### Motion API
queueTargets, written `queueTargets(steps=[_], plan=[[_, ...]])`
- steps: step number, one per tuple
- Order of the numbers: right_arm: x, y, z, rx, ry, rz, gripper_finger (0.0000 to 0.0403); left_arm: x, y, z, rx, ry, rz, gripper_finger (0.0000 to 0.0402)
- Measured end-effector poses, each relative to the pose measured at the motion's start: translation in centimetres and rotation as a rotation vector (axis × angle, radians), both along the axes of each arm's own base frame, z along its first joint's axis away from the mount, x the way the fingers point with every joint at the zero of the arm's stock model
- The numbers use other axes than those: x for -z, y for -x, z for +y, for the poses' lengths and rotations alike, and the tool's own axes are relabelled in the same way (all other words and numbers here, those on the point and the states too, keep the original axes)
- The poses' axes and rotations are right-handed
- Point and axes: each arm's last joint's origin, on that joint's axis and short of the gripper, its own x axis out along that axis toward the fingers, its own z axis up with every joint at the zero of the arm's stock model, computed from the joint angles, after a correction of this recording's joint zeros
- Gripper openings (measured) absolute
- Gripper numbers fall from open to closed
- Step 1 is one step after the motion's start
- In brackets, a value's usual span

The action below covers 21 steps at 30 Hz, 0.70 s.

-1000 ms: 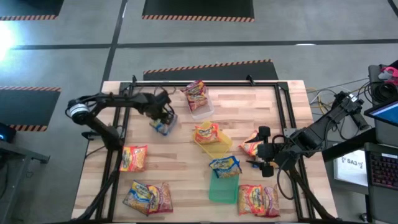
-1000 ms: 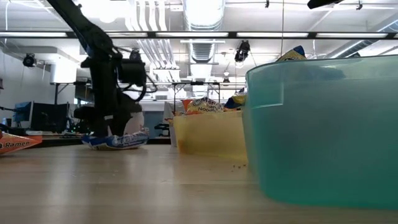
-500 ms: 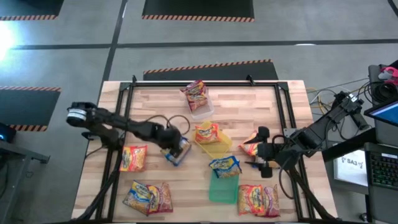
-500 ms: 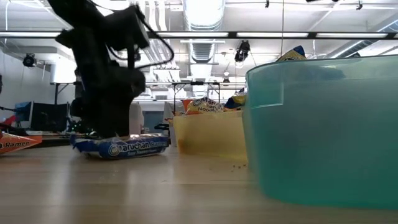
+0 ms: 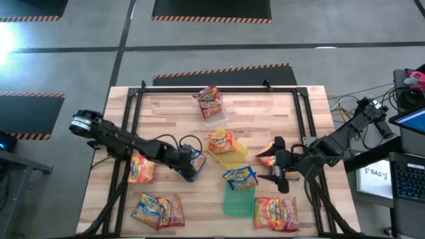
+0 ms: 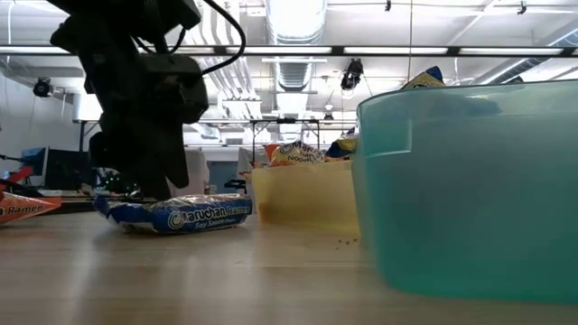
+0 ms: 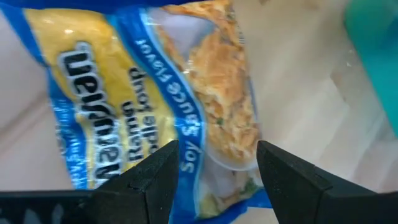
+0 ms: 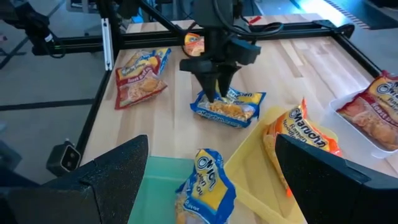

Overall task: Sort Maruchan noodles
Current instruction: Put the blue noodle pack into the green bin

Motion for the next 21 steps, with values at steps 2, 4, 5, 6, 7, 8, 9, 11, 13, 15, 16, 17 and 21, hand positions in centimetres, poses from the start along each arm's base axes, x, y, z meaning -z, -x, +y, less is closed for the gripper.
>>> queueTargets(steps=[2,4,5,6,7,8,9,11,13,15,16,17,21], plan=[[0.2,-0.2,0.1,-0.005,0.016,0.007,0.0341,0.0,0.1,0.1,-0.004,-0.008,0.009,0.0198],[0.4,-0.5,0.4,-0.014,0.04,0.006,0.0341,-0.1,0.2,0.1,-0.004,-0.01,0.013,0.0198],[0.4,-0.8,0.6,-0.018,0.049,-0.004,0.0341,-0.2,0.3,0.1,-0.005,-0.013,0.015,0.0198],[0.5,-1.0,0.7,-0.02,0.052,-0.012,0.0341,-0.3,0.4,0.2,-0.01,-0.023,0.014,0.0198],[0.6,-1.2,0.9,-0.023,0.057,-0.013,0.0341,-0.5,0.5,0.3,-0.019,-0.038,0.013,0.0198],[0.8,-1.4,1.0,-0.023,0.061,-0.01,0.0341,-0.7,0.7,0.4,-0.027,-0.053,0.011,0.0198],[1.0,-1.7,1.2,-0.018,0.064,-0.008,0.0341,-0.9,0.9,0.5,-0.034,-0.067,0.015,0.0198],[1.5,-2.2,1.5,0.012,0.08,-0.006,0.0341,-1.4,1.3,0.7,-0.056,-0.1,0.014,0.0198],[2.0,-2.7,1.7,0.073,0.123,-0.011,0.0341,-1.8,1.9,1.0,-0.076,-0.142,0.029,0.0198],[2.4,-3.0,1.7,0.134,0.152,-0.016,0.0341,-1.8,2.6,1.3,-0.119,-0.186,0.078,0.0198],[2.5,-3.1,1.7,0.164,0.15,-0.019,0.0341,-1.6,2.9,1.4,-0.154,-0.195,0.103,0.0198],[2.7,-3.1,1.7,0.194,0.143,-0.021,0.0341,-1.2,3.3,1.5,-0.182,-0.19,0.126,0.0198],[3.3,-3.2,1.8,0.206,0.138,0.018,0.0341,-0.2,3.3,1.4,-0.201,-0.118,0.093,0.0198]])
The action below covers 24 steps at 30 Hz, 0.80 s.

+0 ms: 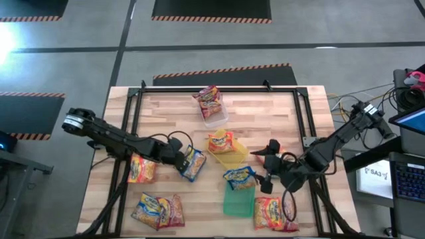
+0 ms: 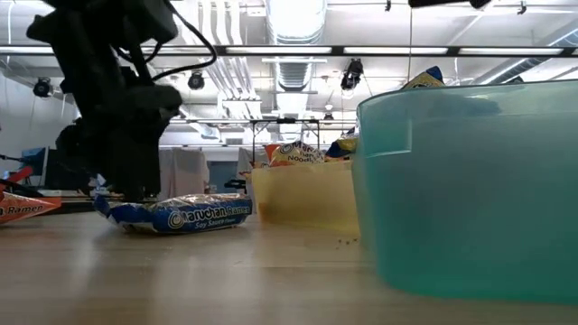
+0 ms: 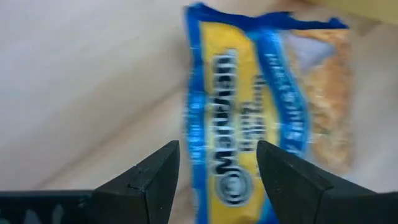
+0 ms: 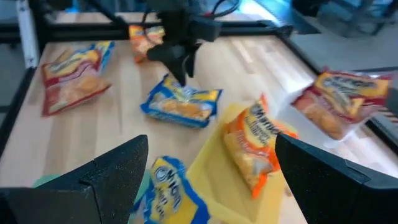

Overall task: Sort Maruchan noodles
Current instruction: Put the blue noodle pack into the green bin

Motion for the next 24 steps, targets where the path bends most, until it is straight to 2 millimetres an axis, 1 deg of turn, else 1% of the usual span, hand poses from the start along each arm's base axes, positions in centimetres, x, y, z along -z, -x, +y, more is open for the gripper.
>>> queueTargets(steps=[4,6,10,13,15,19,22,24], plan=[[0.4,-0.2,0.5,-0.152,0.019,0.071,0.0341,0.6,0.3,-0.1,-0.015,0.04,-0.002,0.0198],[0.9,-0.5,0.8,-0.189,0.052,0.102,0.0341,1.1,0.7,-0.1,-0.043,0.054,0.012,0.0198],[2.0,-1.1,1.3,-0.202,0.11,0.142,0.0341,2.0,1.2,-0.1,-0.074,0.075,0.001,0.0198],[2.4,-1.6,0.9,-0.13,0.049,0.14,0.0341,2.6,1.2,-0.2,-0.08,0.111,-0.066,0.0198],[1.9,-2.0,0.3,-0.075,-0.033,0.154,0.0341,2.9,1.2,-0.3,-0.074,0.135,-0.108,0.0198],[0.0,-2.8,-0.9,-0.073,-0.154,0.194,0.0341,3.2,1.3,-0.3,-0.092,0.162,-0.156,0.0198],[-0.7,-3.6,-1.7,-0.078,-0.2,0.216,0.0341,3.6,1.3,-0.3,-0.105,0.189,-0.211,0.0198],[-0.8,-4.1,-2.3,-0.062,-0.199,0.232,0.0341,3.7,1.2,-0.3,-0.106,0.225,-0.273,0.0198]])
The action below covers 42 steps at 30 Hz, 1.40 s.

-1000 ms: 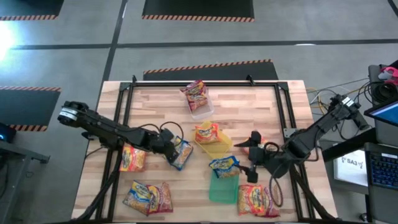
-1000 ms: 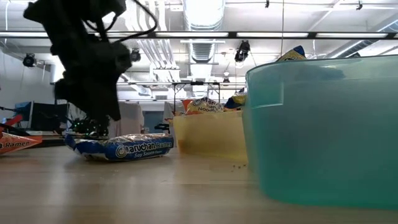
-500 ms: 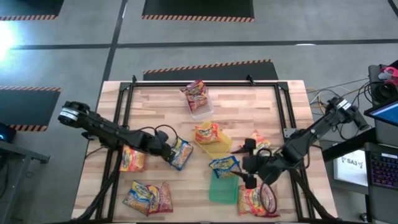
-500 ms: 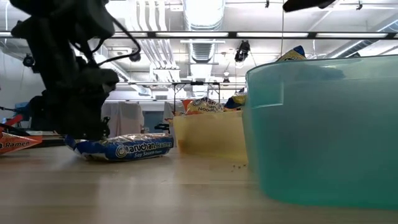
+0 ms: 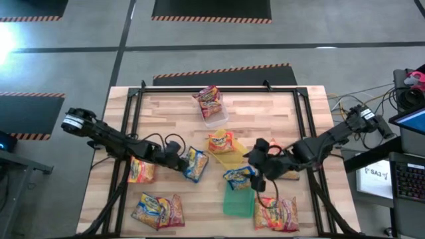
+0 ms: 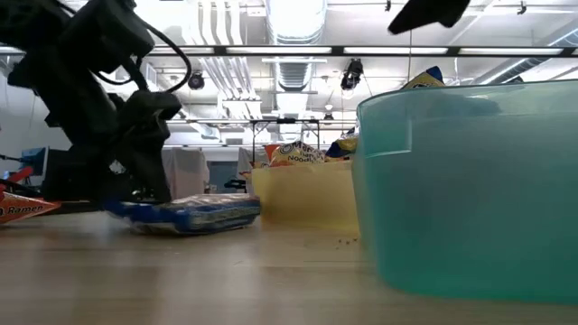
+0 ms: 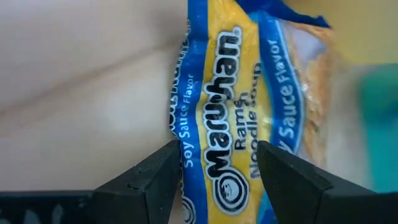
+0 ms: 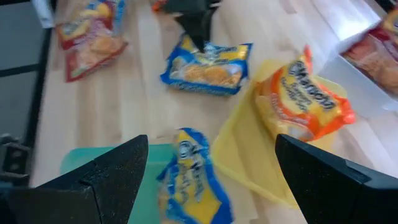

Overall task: Sort Maruchan noodles
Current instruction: Put the blue noodle pack into the green bin

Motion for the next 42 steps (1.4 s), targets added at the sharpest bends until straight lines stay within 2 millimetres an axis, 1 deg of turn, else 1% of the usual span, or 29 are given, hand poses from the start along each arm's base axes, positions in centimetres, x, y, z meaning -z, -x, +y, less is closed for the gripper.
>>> queueTargets(steps=[5,13,16,18,22,27,31,37,39,42], plan=[[1.1,-1.5,-1.1,0.001,-0.025,0.064,0.0341,-0.3,-0.6,-0.5,0.027,0.062,-0.159,0.0198],[3.5,-4.9,-2.0,-0.081,-0.017,0.184,0.0341,1.0,-0.7,-0.5,-0.015,0.032,-0.12,0.0198],[3.9,-6.1,-2.2,-0.118,-0.008,0.204,0.0341,1.2,-0.9,-0.5,-0.018,0.036,-0.133,0.0198],[3.8,-6.9,-2.2,-0.144,-0.004,0.2,0.0341,1.1,-1.0,-0.5,-0.013,0.03,-0.145,0.0198],[3.8,-8.3,-2.1,-0.244,0.073,0.195,0.0341,0.9,-1.2,-0.5,-0.004,-0.005,-0.178,0.0198],[5.8,-10.2,-1.7,-0.363,0.189,0.247,0.0341,1.0,-1.4,-0.6,0.017,-0.029,-0.194,0.0198],[7.0,-11.6,-1.6,-0.406,0.232,0.272,0.0341,1.7,-1.8,-0.7,0.017,-0.026,-0.179,0.0198],[7.9,-13.3,-1.5,-0.461,0.286,0.277,0.034,1.7,-3.4,-1.4,0.102,-0.019,-0.286,0.0198],[8.5,-13.7,-1.6,-0.473,0.299,0.294,0.034,1.6,-3.7,-1.5,0.12,-0.023,-0.3,0.0198],[9.4,-14.0,-1.9,-0.489,0.317,0.322,0.034,2.0,-3.8,-1.5,0.126,-0.034,-0.285,0.0198]])
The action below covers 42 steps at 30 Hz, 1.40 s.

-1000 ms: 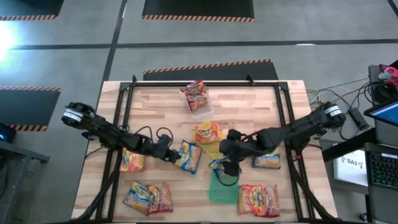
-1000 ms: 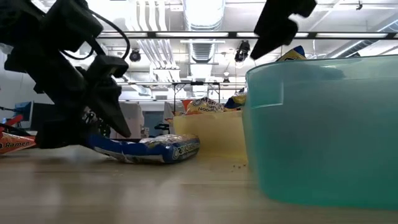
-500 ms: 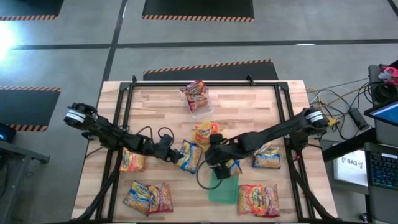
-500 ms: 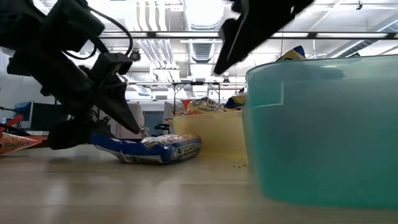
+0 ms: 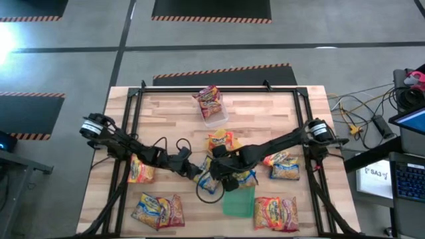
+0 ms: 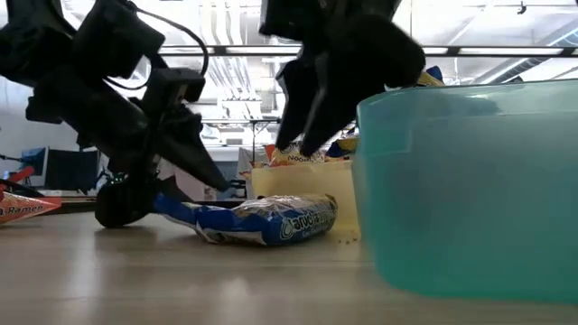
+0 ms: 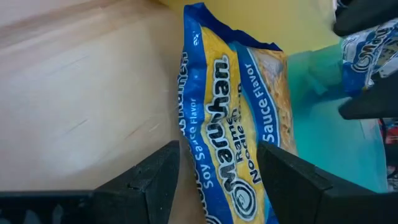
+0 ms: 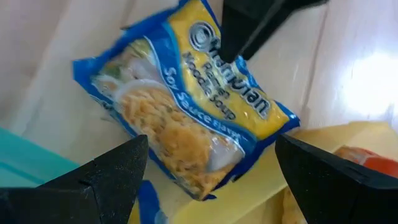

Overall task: Sort Maruchan noodles
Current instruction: Put the blue noodle pack into the green bin

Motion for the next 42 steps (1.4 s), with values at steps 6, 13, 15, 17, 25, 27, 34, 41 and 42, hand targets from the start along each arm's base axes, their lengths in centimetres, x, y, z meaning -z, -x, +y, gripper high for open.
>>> queueTargets(steps=[6,13,15,17,25,27,34,41,42], plan=[[0.5,-0.2,-0.2,-0.024,0.018,0.008,0.034,0.1,0.0,0.1,0.0,-0.006,0.002,0.0198],[0.9,-0.1,0.1,-0.051,-0.053,0.039,0.034,0.1,-0.2,0.7,-0.01,-0.021,-0.002,0.0198],[0.9,-0.1,0.1,-0.045,-0.059,0.036,0.034,0.1,-0.2,0.9,-0.014,-0.028,-0.003,0.0198],[0.9,0.0,0.2,-0.034,-0.089,0.042,0.034,0.0,-0.3,1.1,-0.016,-0.042,-0.011,0.0198],[-0.4,-1.1,0.8,0.0,-0.215,-0.071,0.034,-0.1,-0.5,1.2,-0.006,-0.065,-0.024,0.0198],[0.1,-1.3,0.9,-0.004,-0.229,-0.068,0.034,-0.1,-0.5,1.2,-0.012,-0.056,-0.024,0.0198],[3.4,-2.1,1.2,-0.018,-0.246,0.058,0.034,-0.1,-0.5,1.1,0.008,-0.026,-0.028,0.0198],[4.4,-2.2,1.3,-0.04,-0.208,0.138,0.034,-0.1,-0.5,1.3,-0.004,-0.018,-0.019,0.0198],[4.3,-2.2,1.3,-0.04,-0.208,0.14,0.034,0.0,-0.5,1.3,-0.013,-0.013,-0.015,0.0198]])
